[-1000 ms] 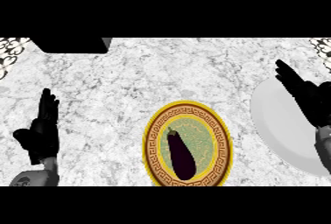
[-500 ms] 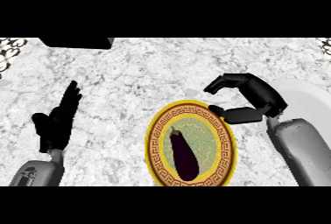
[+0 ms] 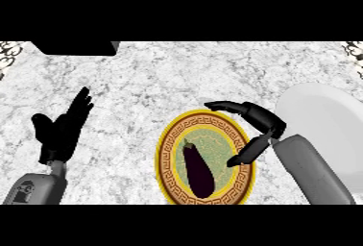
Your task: Pick the eggplant from the plate and place it in the plate
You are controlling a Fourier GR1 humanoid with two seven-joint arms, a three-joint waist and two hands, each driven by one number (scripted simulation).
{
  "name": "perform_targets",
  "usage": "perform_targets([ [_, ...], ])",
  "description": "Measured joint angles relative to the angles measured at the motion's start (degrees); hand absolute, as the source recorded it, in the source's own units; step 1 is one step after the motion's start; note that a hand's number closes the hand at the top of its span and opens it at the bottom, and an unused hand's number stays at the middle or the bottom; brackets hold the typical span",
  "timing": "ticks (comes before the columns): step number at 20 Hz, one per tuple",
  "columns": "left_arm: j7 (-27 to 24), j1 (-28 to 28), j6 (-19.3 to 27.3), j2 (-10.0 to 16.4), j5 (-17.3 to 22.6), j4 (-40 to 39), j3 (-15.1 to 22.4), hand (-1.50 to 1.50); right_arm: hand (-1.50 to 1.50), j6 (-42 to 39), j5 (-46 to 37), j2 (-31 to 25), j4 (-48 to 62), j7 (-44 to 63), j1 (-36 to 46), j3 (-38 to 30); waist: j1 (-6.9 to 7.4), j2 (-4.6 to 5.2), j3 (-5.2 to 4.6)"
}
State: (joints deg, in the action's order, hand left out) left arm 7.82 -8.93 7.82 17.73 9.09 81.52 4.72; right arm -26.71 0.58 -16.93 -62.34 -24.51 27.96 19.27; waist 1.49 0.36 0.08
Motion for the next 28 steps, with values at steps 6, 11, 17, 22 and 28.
perform_targets([
  [6, 2.0, -1.6, -1.0, 0.3, -0.1, -0.7, -1.7, 0.0, -1.5, -2.7, -7.3, -1.5, 1.8, -2.9, 3.0, 2.2, -0.9, -0.24, -0.06],
  [11, 1.9, -1.6, -2.1, 0.1, -0.3, -1.2, -2.9, 0.0, -1.5, -4.9, -11.2, -0.1, 1.2, 0.6, 5.8, 2.8, -1.16, -0.34, -0.08],
  [17, 1.0, -0.4, -2.8, -0.4, -1.1, -1.2, -3.4, 0.0, -1.5, -9.1, -15.1, 0.5, -2.9, 8.1, 7.4, 5.6, -1.33, -0.42, -0.1],
  [22, 2.6, -0.8, -2.8, -0.8, -1.5, 0.0, -3.7, 0.0, -1.5, -8.8, -21.2, 1.0, -4.7, 10.6, 8.0, 7.9, -1.27, -0.42, -0.09],
  [28, 2.7, -1.1, -3.6, -1.3, -2.2, -0.4, -4.6, 0.0, -1.5, -9.9, -28.0, 2.3, -5.1, 11.8, 7.3, 10.2, -1.28, -0.38, -0.09],
])
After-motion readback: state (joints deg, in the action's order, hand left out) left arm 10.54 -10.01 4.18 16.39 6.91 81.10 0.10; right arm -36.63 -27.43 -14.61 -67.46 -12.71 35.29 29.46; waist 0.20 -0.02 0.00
